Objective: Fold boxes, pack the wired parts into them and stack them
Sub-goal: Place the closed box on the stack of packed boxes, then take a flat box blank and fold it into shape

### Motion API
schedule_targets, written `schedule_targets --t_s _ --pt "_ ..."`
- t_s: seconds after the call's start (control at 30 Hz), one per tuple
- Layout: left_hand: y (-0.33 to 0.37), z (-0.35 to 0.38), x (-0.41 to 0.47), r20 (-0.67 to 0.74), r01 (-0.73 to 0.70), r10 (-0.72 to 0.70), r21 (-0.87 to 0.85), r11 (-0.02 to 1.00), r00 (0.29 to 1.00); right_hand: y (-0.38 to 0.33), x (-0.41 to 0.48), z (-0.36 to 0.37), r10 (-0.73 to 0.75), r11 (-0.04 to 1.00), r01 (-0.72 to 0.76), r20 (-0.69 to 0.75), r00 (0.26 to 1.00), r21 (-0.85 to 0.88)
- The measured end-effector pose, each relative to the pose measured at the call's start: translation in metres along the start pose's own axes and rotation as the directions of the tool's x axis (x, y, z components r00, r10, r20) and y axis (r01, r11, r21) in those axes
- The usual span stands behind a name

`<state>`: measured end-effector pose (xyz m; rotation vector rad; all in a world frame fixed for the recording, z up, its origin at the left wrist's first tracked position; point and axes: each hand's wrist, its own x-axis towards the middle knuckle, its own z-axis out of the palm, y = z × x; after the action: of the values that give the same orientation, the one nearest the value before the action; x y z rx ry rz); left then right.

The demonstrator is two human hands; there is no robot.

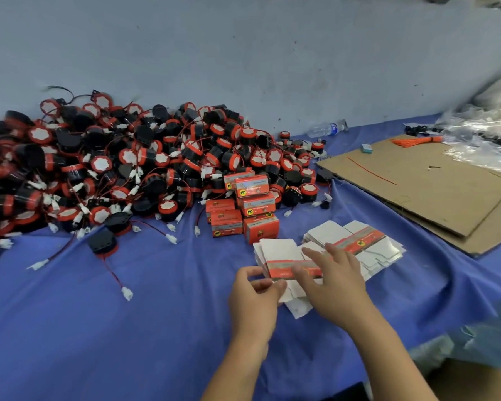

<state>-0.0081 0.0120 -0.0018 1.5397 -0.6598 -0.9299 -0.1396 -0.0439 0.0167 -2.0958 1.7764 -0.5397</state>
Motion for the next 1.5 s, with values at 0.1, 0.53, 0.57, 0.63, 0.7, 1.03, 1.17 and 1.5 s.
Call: schedule_targets --t_s 0.1,0.53,0.57,0.63,0.7,1.03,1.17,1.5 --pt "-0.001 0.000 -0.003 0.018 -0.026 0.027 -0.045 0.999 0.999 -0.003 0.011 0.005 -0.006 1.000 0.006 0.009 1.000 -0.010" --pt "0.016 -0.004 -0.019 0.101 -0.359 0.358 -0.007 0.933 0.928 -0.042 -0.009 -0.018 0.034 0.816 0.094 -0.209 0.977 0.570" --pt "0.021 -0.007 -0.022 0.100 -0.404 0.402 -0.003 0.915 0.910 -0.050 -0.014 -0.022 0.044 0.783 0.106 -0.224 0.974 0.613" --pt "0.030 -0.019 -0.028 0.102 -0.498 0.494 0.024 0.867 0.864 -0.063 -0.023 -0.032 0.070 0.670 0.107 -0.206 0.976 0.735" --pt "0.036 -0.043 -0.035 0.133 -0.563 0.553 0.047 0.825 0.823 -0.077 -0.034 -0.042 0.051 0.470 0.084 -0.122 0.991 0.879" --pt "0.047 -0.169 -0.070 0.026 -0.710 0.710 0.011 0.704 0.704 -0.158 -0.101 -0.025 -0.287 -0.215 -0.622 0.560 0.777 0.753" --pt "0.047 -0.220 -0.091 -0.011 -0.708 0.737 0.268 0.653 0.676 -0.180 -0.127 0.004 -0.222 -0.119 -0.676 0.644 0.732 0.727" --pt "0.045 -0.288 -0.120 0.138 -0.692 0.715 0.428 0.581 0.685 -0.184 -0.121 0.016 -0.579 0.225 -0.588 0.592 0.561 0.777"
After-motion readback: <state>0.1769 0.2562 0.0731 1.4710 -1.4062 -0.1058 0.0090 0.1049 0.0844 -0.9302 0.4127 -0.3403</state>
